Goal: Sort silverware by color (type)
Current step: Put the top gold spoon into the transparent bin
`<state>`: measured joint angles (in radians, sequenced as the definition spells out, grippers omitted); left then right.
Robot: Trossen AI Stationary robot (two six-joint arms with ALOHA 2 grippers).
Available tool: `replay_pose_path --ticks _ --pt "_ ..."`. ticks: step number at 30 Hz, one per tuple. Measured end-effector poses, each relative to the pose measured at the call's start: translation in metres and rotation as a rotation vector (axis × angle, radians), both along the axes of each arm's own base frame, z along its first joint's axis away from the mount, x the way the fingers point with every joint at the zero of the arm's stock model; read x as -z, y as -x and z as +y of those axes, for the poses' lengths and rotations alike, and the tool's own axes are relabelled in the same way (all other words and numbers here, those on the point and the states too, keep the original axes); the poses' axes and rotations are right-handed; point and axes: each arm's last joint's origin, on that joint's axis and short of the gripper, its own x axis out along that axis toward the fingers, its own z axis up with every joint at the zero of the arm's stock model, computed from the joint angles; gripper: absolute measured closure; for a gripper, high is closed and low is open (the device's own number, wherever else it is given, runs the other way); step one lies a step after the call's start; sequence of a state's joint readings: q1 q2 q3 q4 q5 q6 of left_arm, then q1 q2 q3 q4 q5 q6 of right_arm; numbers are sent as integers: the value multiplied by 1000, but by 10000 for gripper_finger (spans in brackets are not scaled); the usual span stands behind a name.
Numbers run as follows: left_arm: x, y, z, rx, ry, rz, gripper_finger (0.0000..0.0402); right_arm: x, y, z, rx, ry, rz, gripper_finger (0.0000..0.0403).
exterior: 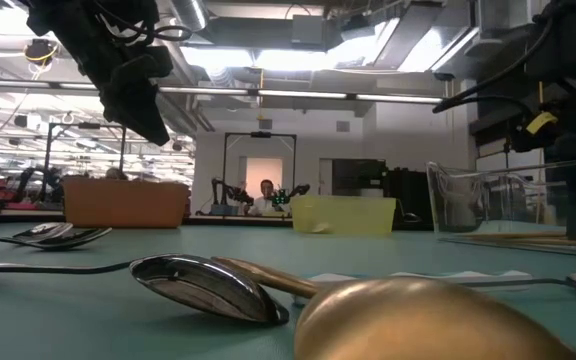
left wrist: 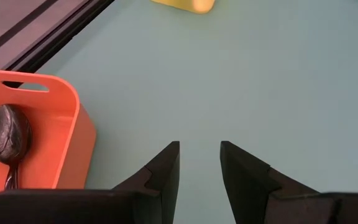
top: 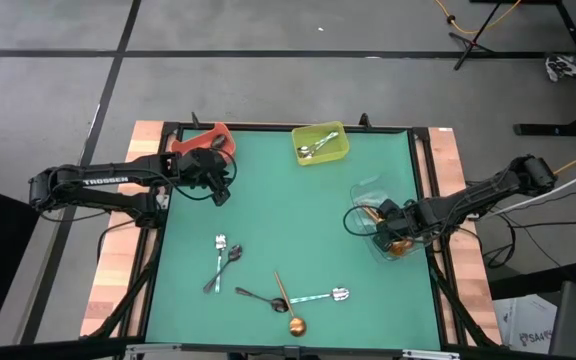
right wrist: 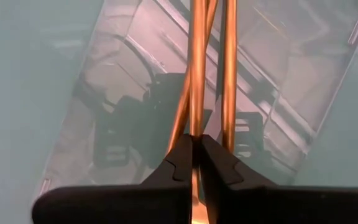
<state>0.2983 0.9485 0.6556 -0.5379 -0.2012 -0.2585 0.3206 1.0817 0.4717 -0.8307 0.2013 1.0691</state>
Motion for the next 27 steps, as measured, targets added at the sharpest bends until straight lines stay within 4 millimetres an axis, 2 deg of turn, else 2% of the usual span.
replay_pose_path --ticks 15,27 --pt "0 -1 -1 32 36 -12 292 1 2 -1 -3 5 16 340" --pt "0 -4 -10 97 58 -23 292 1 1 0 -4 -5 16 336"
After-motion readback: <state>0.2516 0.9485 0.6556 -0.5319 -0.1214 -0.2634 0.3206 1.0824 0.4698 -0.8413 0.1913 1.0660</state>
